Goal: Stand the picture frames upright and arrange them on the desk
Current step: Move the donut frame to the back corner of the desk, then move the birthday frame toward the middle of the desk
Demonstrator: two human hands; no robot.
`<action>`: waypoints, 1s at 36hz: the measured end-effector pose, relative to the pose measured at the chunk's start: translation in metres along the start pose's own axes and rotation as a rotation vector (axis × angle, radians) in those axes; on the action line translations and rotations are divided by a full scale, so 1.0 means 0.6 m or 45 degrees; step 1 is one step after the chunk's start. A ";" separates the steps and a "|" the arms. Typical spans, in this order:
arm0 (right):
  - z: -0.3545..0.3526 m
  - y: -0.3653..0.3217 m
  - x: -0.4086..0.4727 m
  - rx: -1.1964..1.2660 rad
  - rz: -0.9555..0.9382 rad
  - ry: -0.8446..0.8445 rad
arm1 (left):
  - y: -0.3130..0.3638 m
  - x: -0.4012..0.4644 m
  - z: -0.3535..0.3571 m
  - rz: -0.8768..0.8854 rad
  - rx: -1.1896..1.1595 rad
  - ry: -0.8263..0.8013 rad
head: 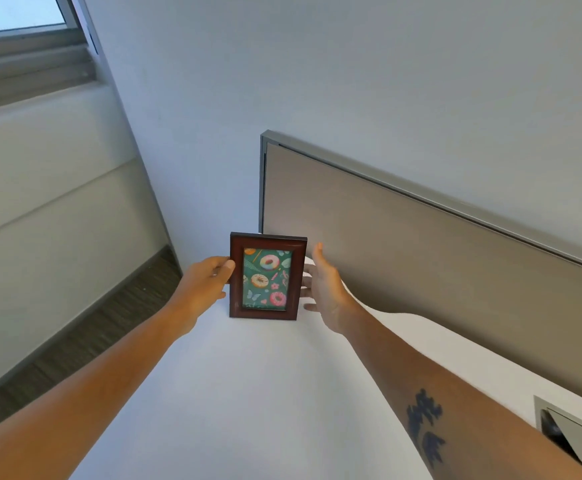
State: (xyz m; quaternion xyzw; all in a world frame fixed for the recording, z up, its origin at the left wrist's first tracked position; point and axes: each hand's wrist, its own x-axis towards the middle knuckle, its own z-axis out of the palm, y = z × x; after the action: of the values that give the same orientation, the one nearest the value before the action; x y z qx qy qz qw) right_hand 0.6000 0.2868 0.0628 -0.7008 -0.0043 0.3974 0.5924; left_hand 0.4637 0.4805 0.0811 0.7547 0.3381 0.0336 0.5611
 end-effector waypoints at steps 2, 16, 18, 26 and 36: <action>-0.010 0.020 -0.021 -0.037 -0.012 0.080 | -0.003 -0.019 0.002 -0.022 0.026 0.011; -0.064 0.225 -0.312 -0.188 0.053 0.146 | -0.174 -0.252 -0.028 -0.317 -0.035 -0.168; -0.058 0.240 -0.342 -0.239 0.086 0.151 | -0.202 -0.282 -0.031 -0.415 -0.164 -0.205; -0.026 0.296 -0.455 -0.272 0.173 0.026 | -0.239 -0.416 -0.019 -0.569 -0.263 -0.370; 0.014 0.337 -0.568 -0.122 0.132 -0.010 | -0.233 -0.577 -0.019 -0.436 -0.285 -0.248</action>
State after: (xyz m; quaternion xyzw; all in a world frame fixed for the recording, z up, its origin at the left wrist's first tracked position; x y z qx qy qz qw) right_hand 0.2683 0.0708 0.0825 -0.7261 0.0105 0.4296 0.5368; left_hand 0.1264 0.3199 0.0777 0.6190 0.3996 -0.0980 0.6690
